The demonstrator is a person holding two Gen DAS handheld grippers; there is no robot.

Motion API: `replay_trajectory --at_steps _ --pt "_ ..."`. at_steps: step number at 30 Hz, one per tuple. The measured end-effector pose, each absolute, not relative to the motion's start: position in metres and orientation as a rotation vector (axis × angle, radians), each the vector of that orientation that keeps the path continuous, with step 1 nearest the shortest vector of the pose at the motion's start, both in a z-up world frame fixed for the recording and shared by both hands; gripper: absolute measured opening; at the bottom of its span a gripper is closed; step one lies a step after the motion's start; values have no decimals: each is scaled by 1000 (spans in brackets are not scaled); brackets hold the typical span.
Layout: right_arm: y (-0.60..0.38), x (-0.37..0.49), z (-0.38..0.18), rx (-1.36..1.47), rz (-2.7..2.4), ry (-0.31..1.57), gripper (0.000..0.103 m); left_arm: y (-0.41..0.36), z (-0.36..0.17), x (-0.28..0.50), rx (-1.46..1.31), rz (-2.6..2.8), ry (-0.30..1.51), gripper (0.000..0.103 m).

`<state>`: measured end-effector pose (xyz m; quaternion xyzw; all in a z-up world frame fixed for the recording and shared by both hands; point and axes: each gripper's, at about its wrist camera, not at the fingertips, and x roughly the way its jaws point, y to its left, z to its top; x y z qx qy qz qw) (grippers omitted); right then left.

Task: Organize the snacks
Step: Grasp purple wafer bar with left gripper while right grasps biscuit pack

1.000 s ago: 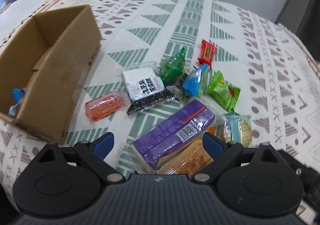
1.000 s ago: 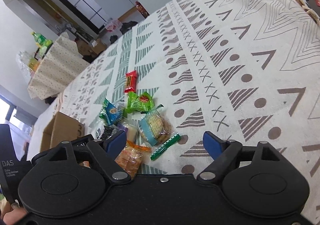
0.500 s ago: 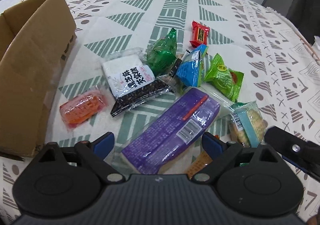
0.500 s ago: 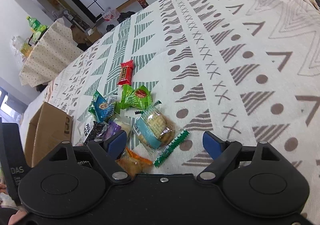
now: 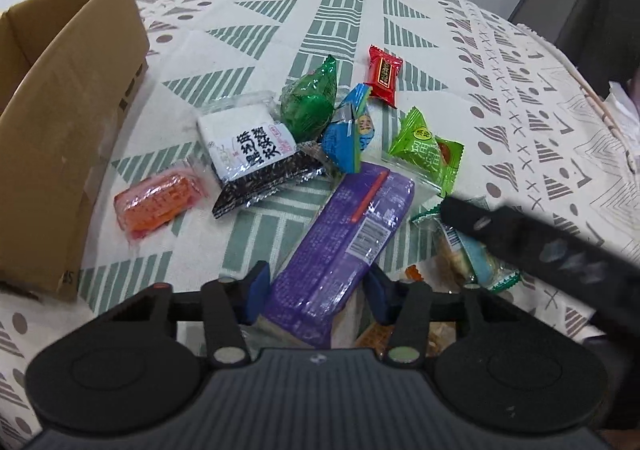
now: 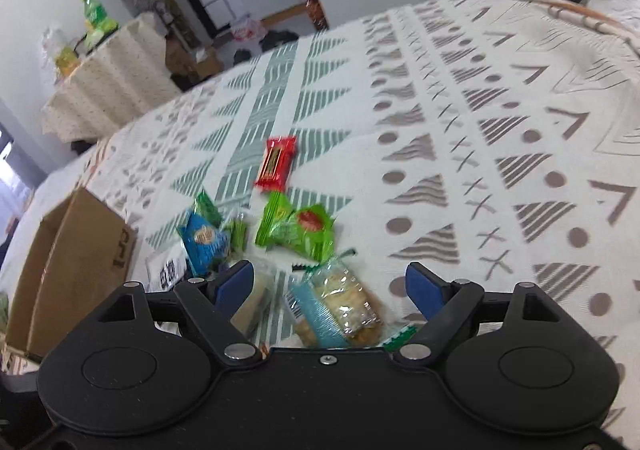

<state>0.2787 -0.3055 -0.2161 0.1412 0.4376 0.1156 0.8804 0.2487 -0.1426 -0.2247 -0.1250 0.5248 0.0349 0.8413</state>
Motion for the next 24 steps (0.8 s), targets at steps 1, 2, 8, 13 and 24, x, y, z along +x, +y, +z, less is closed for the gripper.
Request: replay_trajectory --at_steps 1,2,8,13,24 --pt "-304 280 -221 282 235 939 83 -142 -224 248 -271 70 1112 46" --pt "-302 279 -225 270 232 954 83 -142 -224 247 -275 67 1115 44" --pt "-301 268 -224 238 222 967 74 -145 -221 241 -271 44 1127 39" --pt "-305 259 -222 222 201 975 58 -144 -218 237 -276 19 1132 37" --pt "-320 239 -195 263 137 933 43 -153 -192 230 -314 -47 1084 33"
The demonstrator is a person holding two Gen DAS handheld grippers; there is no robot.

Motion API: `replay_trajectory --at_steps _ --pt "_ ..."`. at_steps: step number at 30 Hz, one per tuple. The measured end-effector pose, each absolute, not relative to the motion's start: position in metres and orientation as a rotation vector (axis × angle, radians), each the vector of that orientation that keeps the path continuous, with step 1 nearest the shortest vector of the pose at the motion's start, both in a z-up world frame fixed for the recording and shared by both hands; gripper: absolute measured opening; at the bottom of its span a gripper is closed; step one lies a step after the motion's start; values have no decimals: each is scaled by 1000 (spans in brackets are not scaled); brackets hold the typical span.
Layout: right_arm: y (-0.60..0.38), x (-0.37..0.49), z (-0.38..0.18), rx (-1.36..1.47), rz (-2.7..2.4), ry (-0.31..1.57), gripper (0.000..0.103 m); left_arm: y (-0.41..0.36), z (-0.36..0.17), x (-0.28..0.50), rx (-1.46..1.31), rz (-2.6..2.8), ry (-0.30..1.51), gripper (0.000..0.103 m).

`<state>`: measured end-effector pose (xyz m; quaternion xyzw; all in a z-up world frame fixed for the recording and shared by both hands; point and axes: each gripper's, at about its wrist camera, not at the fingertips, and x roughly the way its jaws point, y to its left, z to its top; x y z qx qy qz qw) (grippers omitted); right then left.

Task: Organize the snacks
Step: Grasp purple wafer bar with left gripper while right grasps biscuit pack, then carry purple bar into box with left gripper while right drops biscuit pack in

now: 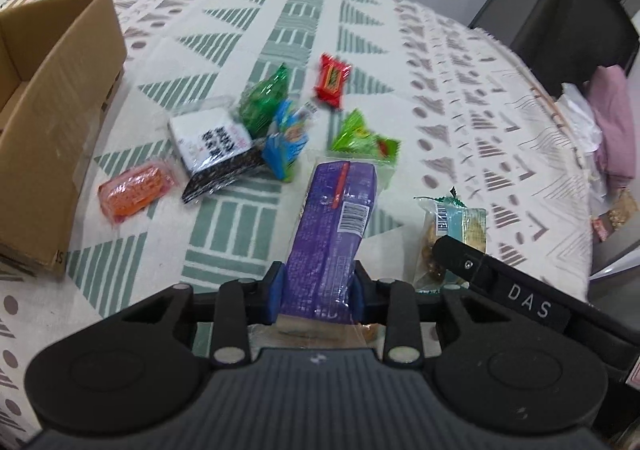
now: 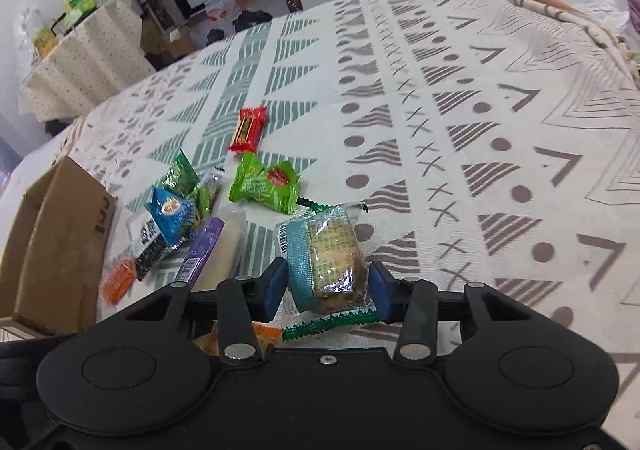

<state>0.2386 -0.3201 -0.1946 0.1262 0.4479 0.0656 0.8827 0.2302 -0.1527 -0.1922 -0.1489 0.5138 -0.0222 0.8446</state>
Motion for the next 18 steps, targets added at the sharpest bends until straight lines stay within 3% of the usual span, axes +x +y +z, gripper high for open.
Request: replay_trajectory --at_steps 18 --pt "-299 226 -117 284 120 782 42 -114 -131 222 -455 -82 926 32"
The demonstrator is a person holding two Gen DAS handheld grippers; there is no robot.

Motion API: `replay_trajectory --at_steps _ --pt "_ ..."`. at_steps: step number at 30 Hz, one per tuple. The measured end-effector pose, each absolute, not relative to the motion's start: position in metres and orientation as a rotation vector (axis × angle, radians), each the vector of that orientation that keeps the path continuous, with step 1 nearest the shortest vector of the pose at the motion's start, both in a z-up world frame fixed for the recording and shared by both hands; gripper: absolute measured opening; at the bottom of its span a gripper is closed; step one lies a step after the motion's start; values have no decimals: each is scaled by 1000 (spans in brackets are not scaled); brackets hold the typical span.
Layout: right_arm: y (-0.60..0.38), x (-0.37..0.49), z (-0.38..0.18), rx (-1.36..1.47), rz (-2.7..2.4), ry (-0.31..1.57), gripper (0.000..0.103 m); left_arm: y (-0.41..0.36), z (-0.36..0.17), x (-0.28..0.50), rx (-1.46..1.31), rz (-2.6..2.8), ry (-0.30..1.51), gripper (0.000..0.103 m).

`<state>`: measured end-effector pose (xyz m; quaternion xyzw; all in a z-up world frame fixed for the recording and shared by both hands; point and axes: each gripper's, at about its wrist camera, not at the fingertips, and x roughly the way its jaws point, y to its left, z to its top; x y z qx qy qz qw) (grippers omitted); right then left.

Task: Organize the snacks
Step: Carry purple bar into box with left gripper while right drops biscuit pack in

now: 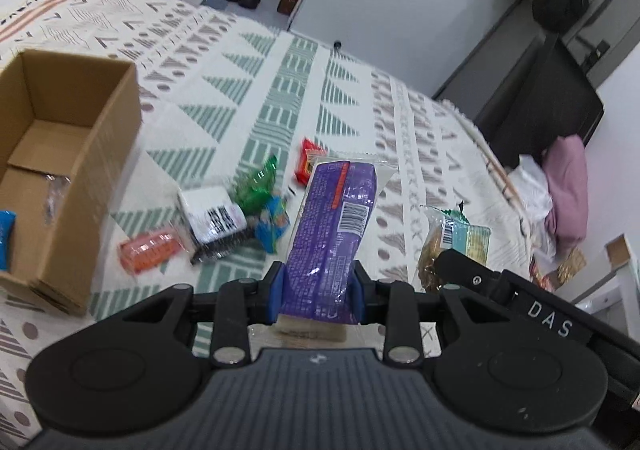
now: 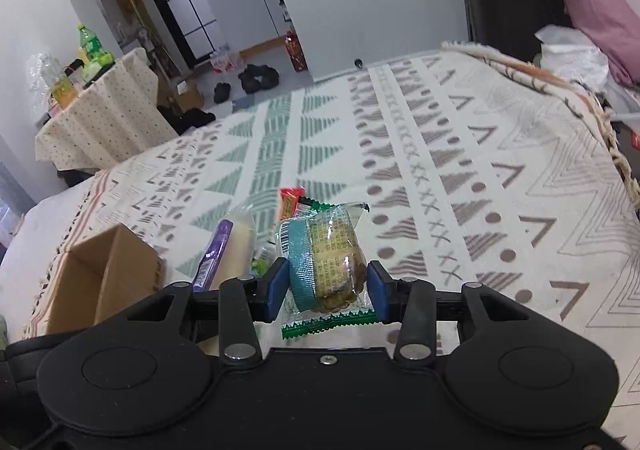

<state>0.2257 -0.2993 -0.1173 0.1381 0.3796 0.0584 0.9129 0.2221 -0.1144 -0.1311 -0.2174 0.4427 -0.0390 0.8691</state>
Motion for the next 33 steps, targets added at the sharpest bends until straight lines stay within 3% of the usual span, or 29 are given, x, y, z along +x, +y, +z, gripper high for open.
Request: replay_trajectory --at_steps 21,33 --pt "-191 217 -62 242 249 673 42 6 -77 189 -603 58 729 33" --pt "-126 226 -53 219 373 667 42 74 -82 189 -715 191 707 33"
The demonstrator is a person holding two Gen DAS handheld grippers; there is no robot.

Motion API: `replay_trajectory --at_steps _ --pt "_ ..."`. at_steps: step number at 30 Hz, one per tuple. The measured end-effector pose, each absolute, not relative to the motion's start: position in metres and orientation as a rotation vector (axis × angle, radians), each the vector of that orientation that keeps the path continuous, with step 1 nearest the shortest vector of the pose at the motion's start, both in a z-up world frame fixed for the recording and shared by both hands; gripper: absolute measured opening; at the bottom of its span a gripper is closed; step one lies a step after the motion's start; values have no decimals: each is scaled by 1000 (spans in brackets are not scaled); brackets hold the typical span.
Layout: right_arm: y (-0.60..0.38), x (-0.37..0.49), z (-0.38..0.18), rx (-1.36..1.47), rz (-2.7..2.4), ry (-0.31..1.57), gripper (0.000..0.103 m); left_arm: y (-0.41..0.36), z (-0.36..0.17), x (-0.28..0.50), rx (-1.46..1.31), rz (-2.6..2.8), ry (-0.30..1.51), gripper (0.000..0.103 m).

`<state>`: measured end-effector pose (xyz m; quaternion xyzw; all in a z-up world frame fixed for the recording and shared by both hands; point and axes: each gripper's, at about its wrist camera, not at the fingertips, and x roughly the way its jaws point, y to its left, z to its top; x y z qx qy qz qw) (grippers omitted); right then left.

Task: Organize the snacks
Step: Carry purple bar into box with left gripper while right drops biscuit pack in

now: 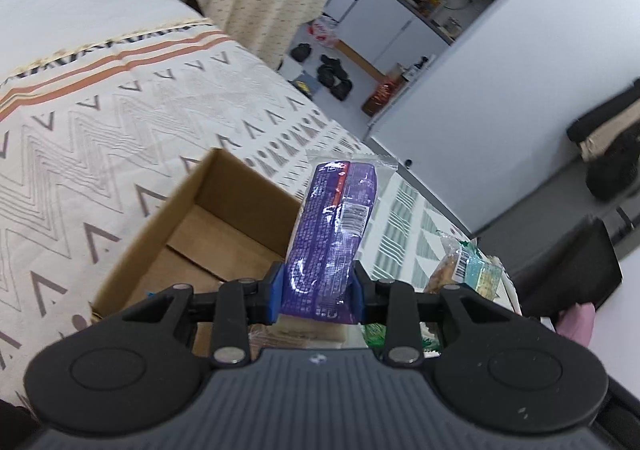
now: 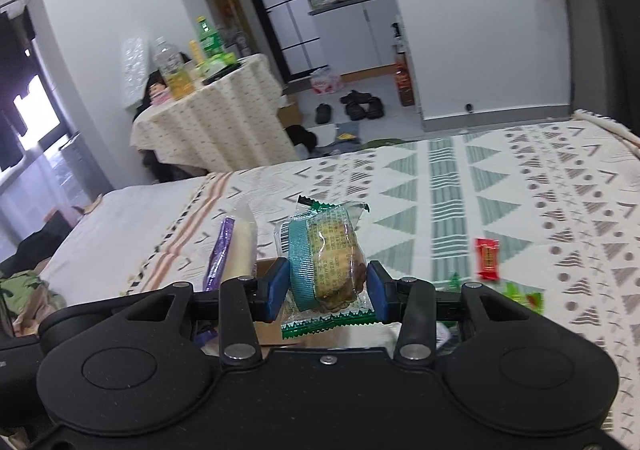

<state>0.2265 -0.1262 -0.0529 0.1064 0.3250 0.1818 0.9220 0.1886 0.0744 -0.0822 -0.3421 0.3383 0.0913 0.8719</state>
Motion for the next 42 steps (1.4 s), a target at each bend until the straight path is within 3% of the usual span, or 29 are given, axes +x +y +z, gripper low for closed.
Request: replay_trajectory --at_steps 18,23,27,32,37,42 --pt "-79 260 -91 270 428 763 42 120 -123 204 -832 382 749 37" --pt "-75 268 -94 282 443 783 46 120 -125 205 -827 407 766 55" --pt "-83 265 -91 296 434 779 59 116 -126 206 -811 423 784 64" --pt "-108 256 -89 304 380 780 68 105 -123 208 -767 422 798 85" --pt "-137 242 -88 312 334 779 76 82 -120 211 -709 379 825 94" --pt "-159 234 -86 306 292 777 83 54 -116 214 -626 276 849 94"
